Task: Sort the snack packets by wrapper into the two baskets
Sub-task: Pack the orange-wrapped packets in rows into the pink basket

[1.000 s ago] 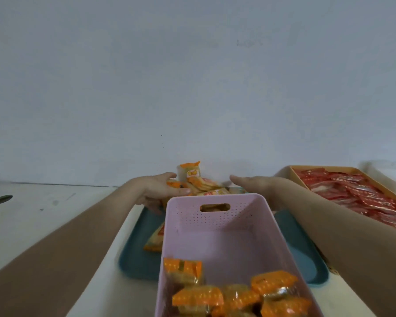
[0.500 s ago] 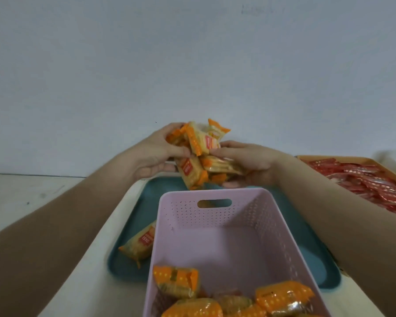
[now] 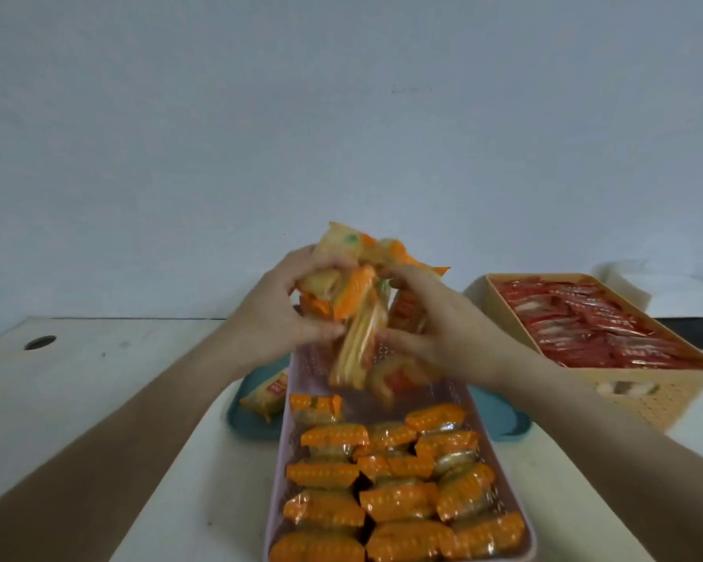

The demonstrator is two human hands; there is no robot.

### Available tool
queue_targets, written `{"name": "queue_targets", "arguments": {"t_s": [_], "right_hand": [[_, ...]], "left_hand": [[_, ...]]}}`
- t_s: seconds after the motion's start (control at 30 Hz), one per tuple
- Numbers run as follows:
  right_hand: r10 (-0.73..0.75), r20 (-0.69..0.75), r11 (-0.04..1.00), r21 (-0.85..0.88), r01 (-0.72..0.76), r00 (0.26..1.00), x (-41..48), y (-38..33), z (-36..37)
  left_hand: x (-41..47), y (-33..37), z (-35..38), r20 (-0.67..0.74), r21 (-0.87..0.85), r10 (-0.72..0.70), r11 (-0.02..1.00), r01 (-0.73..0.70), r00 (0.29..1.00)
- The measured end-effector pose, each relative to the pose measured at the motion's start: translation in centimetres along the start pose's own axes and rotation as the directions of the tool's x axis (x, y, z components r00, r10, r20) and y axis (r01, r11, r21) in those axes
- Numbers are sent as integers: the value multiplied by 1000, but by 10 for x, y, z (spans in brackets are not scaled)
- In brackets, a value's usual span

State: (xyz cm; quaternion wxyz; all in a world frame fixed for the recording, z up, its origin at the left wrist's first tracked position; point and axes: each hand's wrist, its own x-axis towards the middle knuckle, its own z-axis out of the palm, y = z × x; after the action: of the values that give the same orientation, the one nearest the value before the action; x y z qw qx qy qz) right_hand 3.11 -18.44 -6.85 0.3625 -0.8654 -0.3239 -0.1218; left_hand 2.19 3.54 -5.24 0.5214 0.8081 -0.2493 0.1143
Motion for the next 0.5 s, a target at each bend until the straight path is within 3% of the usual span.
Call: {"name": "queue_targets", "arguments": {"t_s": [0.13,0.2,0.3,0.4,0.5], "right_hand": [[-58,136,963,-252,92,989,-14,-11,-5],[-67,186,945,-303,122,980,-18,-18,-11],[-89,223,922,-350,165,971,-23,-24,-14],[-148,171,882,-423,208,974,-27,-24,-10],[-151,103,904,-388,179,983,-31,-22,-12]], "left_hand": [[-21,-1,3,209,-43,-139,988,151,968],[-26,2,1,156,-53,-143,987,153,977],[-28,5,1,-19,85,-137,987,138,990],[-30,6,3,-57,153,-123,980,130,991],[-33,14,3,-63,215,-77,973,89,995]]}}
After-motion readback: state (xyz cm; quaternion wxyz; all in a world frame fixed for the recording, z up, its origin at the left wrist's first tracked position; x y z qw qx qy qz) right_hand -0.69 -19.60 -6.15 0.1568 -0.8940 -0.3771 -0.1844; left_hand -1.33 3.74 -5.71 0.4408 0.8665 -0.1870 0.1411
